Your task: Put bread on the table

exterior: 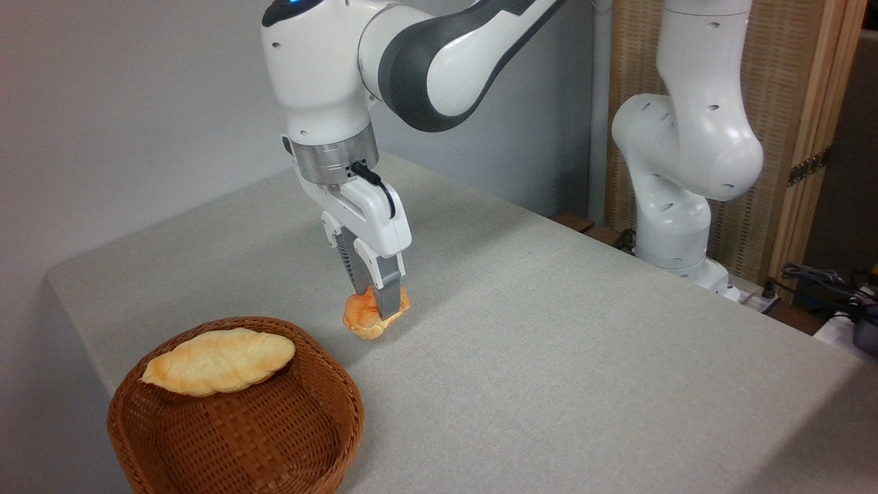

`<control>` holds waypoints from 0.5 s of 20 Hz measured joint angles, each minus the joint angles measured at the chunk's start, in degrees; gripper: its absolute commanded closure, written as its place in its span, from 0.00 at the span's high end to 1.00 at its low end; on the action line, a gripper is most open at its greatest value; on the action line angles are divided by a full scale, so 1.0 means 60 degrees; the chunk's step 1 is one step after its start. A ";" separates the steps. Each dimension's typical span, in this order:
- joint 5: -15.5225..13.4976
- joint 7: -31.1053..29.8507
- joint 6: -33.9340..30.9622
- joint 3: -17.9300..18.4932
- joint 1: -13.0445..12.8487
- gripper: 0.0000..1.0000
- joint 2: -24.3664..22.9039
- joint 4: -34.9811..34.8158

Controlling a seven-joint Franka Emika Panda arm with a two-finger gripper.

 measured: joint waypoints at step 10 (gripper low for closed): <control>-0.0001 -0.0298 0.0076 0.0057 0.0010 1.00 -0.0016 0.0063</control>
